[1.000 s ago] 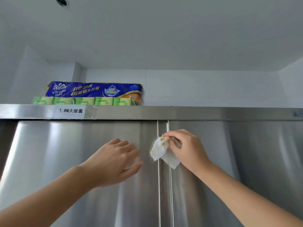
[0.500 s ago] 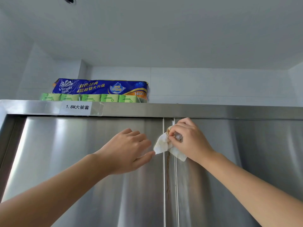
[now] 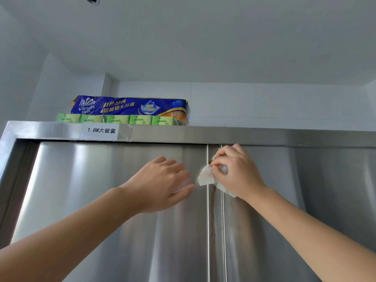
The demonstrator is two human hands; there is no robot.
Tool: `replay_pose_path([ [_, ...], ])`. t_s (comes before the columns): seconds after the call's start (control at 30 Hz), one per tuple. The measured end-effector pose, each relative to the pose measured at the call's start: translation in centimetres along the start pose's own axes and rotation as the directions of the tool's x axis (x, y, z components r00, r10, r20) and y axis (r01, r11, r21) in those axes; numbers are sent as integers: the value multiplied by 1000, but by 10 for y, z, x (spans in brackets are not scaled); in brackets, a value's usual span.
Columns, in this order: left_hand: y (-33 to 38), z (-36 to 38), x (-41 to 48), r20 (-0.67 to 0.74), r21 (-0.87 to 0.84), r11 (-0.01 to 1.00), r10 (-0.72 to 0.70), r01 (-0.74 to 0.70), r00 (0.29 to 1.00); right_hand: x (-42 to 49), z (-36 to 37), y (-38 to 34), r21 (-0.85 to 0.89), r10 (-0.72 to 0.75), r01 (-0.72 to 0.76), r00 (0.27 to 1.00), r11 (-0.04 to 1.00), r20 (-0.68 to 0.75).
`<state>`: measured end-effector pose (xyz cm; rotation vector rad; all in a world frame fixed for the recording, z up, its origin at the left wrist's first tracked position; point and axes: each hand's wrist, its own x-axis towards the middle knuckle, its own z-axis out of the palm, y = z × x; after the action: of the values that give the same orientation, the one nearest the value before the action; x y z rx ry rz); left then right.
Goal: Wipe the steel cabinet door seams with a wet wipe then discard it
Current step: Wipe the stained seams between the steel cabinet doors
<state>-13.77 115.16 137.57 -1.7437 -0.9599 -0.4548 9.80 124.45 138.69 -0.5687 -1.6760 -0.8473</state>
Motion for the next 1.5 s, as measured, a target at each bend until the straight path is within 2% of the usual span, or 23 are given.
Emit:
replay_pose_path([
  [0.07,1,1,-1,8,-3,1000,-6,6,1000,1,-2,2,28,6,-8,999,1000,47],
  [0.17,4,5,-4,23,-11,1000,-13,13,1000,5,-2,3,-23,-32,35,995,999,94],
  [0.4,5,16,-12,19,-57,998,-22,23,1000,2,8,-10,-33,36,-35,999,999,17],
  [0.63,1,22,-25,-18,-76,997,-35,33,999,-30,7,-14,-41,5,-2,998,999,65],
  [0.87,0,28,-26,-2,-81,996,-48,48,999,-5,9,-12,-30,75,-75,997,997,15],
  [1.13,10,34,-31,-8,-60,998,-9,9,1000,-31,9,-13,-45,13,-11,999,999,45],
  [1.33,10,31,-27,0,-75,997,-23,23,1000,6,8,-6,-114,18,-27,997,993,-77],
  [1.5,11,30,-31,4,-89,996,-26,27,1000,-1,13,-3,-215,-75,30,976,976,-203],
])
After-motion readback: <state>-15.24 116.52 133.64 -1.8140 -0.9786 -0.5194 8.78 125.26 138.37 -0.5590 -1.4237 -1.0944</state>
